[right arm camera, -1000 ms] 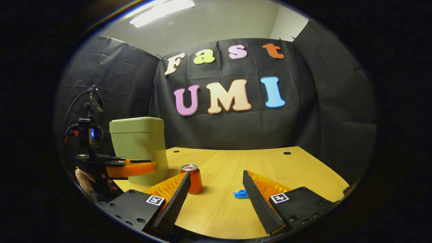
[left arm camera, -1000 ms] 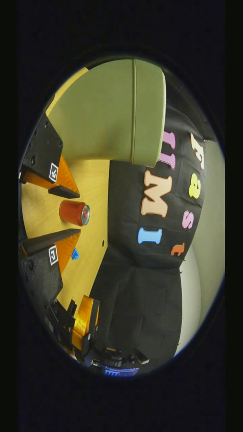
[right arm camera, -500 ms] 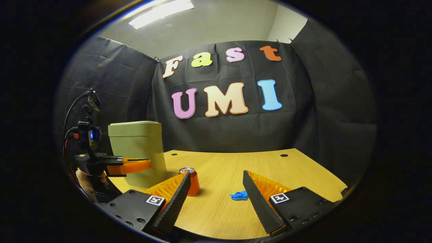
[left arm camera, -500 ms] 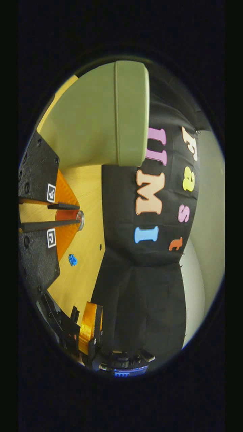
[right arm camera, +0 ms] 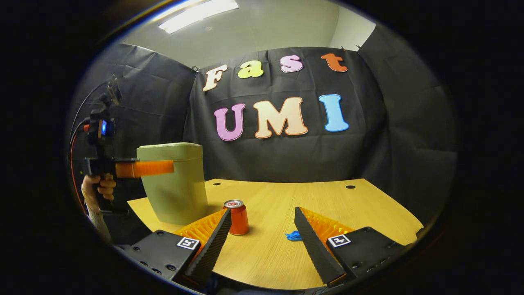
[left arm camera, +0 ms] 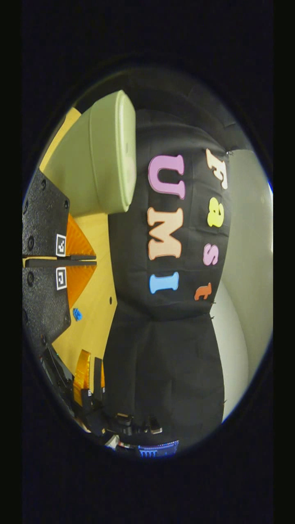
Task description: Press the lid of the desktop garbage bin to open it, pick up the crumpled paper on the desktop and throw it into the bin, then pick up the pop can on the desktop and drop it into the bin, and finally close the garbage bin lid.
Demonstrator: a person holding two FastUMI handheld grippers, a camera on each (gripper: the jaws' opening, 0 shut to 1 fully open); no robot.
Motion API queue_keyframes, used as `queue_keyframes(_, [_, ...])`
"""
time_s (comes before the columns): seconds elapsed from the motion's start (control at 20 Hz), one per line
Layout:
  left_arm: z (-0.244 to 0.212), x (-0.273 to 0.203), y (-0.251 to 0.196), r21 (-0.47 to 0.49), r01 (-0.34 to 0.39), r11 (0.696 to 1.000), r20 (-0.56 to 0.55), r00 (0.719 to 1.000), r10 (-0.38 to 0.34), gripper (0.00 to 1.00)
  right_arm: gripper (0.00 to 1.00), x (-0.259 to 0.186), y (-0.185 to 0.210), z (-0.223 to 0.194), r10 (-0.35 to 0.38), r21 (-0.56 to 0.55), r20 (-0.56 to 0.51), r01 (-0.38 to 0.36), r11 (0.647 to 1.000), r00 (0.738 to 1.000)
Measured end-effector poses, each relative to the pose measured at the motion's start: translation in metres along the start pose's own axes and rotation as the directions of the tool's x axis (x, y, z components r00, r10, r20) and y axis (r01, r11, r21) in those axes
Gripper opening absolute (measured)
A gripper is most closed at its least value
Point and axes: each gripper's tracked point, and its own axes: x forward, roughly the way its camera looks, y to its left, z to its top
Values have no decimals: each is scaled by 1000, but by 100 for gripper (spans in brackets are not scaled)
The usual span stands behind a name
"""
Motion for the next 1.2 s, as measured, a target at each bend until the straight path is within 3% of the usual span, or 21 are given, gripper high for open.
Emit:
queue_keyframes(0.3, [59,-1,70,-20,-155,988,53,986,156,0,97,3,8,-7,18,-23,-23,-18,1000,1000])
queue_keyframes(0.55, [50,3,123,-3,-292,956,-21,956,292,0,97,3,1,-7,4,-14,-21,-4,1000,1000])
queue_keyframes(0.65, [38,5,131,-3,-310,951,-69,948,309,0,97,2,-4,-7,-3,-3,-20,3,1000,1000])
queue_keyframes(0.9, [39,8,135,-47,-331,942,-54,943,328,0,98,0,-19,-3,-33,16,-11,34,999,999])
queue_keyframes(1.2, [37,9,133,-32,-313,949,-64,948,311,0,97,1,-22,-5,-37,33,-17,37,999,999])
